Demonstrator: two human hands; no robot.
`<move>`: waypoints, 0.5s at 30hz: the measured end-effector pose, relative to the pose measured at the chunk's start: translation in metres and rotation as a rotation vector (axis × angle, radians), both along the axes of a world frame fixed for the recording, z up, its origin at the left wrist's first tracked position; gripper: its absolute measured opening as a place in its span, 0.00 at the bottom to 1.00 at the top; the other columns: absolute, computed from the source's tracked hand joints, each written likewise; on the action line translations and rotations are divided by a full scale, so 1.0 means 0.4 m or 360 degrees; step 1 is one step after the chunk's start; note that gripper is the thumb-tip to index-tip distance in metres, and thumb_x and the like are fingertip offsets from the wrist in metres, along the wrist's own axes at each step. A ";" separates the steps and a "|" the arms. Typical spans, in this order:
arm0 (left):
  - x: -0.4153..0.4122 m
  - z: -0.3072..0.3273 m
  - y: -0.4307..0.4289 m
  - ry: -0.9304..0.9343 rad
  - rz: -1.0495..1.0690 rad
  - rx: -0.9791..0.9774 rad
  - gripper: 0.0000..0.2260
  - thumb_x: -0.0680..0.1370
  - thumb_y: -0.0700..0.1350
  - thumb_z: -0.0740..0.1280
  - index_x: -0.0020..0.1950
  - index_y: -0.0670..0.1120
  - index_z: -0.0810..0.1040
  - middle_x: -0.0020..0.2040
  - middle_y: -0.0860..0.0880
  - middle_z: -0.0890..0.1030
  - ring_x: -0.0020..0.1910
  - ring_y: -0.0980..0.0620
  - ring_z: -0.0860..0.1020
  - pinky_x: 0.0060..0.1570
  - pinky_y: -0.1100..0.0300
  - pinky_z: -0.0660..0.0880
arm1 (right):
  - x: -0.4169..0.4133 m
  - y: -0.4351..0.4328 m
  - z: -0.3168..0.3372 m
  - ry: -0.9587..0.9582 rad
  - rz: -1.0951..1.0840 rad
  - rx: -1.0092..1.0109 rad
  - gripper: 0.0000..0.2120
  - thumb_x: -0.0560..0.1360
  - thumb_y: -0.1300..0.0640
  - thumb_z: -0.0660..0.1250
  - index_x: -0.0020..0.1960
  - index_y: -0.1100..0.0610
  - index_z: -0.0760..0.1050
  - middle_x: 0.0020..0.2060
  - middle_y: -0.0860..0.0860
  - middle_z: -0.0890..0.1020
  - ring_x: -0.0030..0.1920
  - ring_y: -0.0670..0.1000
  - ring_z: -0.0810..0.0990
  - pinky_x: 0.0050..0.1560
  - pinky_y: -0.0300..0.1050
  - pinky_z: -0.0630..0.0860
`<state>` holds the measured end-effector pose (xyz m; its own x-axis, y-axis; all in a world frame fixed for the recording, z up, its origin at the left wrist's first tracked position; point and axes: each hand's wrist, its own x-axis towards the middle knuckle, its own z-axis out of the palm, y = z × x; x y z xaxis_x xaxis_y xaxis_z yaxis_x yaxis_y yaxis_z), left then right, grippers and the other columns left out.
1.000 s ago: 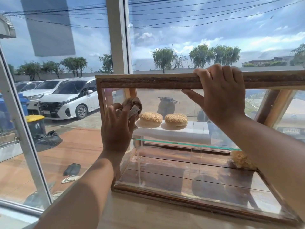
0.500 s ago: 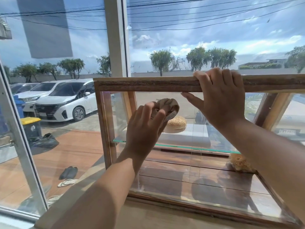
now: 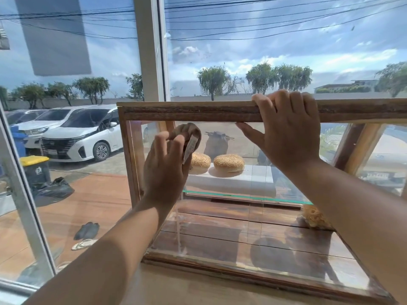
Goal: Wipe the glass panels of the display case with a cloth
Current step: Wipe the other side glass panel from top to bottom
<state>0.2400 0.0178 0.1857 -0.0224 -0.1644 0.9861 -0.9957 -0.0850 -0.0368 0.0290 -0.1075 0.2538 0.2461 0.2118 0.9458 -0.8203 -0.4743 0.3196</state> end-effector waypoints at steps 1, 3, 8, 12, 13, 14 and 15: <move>-0.015 0.011 -0.005 -0.0117 -0.0023 0.0027 0.17 0.75 0.42 0.71 0.57 0.43 0.67 0.53 0.35 0.74 0.47 0.40 0.76 0.40 0.50 0.79 | 0.000 0.001 0.000 0.0002 0.0001 0.0000 0.25 0.82 0.37 0.58 0.59 0.58 0.75 0.47 0.58 0.78 0.45 0.60 0.76 0.52 0.55 0.69; -0.049 0.030 -0.021 -0.0351 -0.0074 0.0060 0.16 0.75 0.41 0.70 0.58 0.43 0.67 0.52 0.36 0.75 0.45 0.40 0.77 0.38 0.50 0.79 | -0.001 0.001 0.000 0.0007 -0.0015 0.0003 0.25 0.82 0.37 0.58 0.60 0.58 0.75 0.47 0.58 0.78 0.46 0.60 0.75 0.51 0.55 0.68; -0.075 0.057 -0.041 -0.0646 -0.0137 0.0132 0.14 0.78 0.40 0.69 0.59 0.44 0.67 0.54 0.41 0.69 0.41 0.40 0.76 0.36 0.47 0.78 | -0.003 0.000 0.002 0.0024 -0.0056 0.0014 0.25 0.82 0.36 0.59 0.61 0.58 0.75 0.47 0.58 0.78 0.46 0.60 0.75 0.52 0.55 0.67; 0.048 0.061 0.020 -0.0507 0.0059 0.0154 0.13 0.79 0.43 0.66 0.60 0.44 0.66 0.55 0.39 0.69 0.45 0.38 0.76 0.39 0.46 0.77 | -0.002 0.002 0.004 0.0023 -0.0053 0.0025 0.25 0.82 0.36 0.59 0.60 0.58 0.75 0.47 0.58 0.77 0.46 0.60 0.74 0.51 0.55 0.67; 0.082 0.061 0.038 -0.0411 0.0126 0.0153 0.15 0.78 0.42 0.68 0.60 0.44 0.66 0.55 0.37 0.71 0.46 0.37 0.76 0.39 0.45 0.77 | -0.002 0.002 0.003 0.0030 -0.0057 0.0033 0.25 0.82 0.36 0.58 0.60 0.58 0.75 0.47 0.58 0.77 0.46 0.60 0.74 0.52 0.55 0.67; 0.110 0.060 0.052 -0.0325 0.0178 0.0154 0.17 0.76 0.39 0.69 0.61 0.44 0.66 0.55 0.35 0.72 0.47 0.36 0.76 0.40 0.44 0.76 | -0.003 0.003 0.003 0.0035 -0.0062 0.0042 0.25 0.82 0.36 0.58 0.60 0.58 0.75 0.48 0.58 0.77 0.46 0.60 0.74 0.52 0.55 0.67; 0.131 0.059 0.062 -0.0264 0.0203 0.0168 0.19 0.74 0.37 0.71 0.61 0.43 0.66 0.55 0.33 0.73 0.47 0.35 0.76 0.40 0.43 0.77 | -0.003 0.003 0.002 0.0037 -0.0067 0.0049 0.25 0.82 0.36 0.58 0.60 0.58 0.74 0.48 0.58 0.77 0.46 0.60 0.74 0.52 0.55 0.67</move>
<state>0.2925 0.0426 0.2091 -0.1554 -0.2786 0.9478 -0.9566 -0.1969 -0.2147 0.0277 -0.1064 0.2547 0.2761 0.1717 0.9457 -0.8323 -0.4494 0.3246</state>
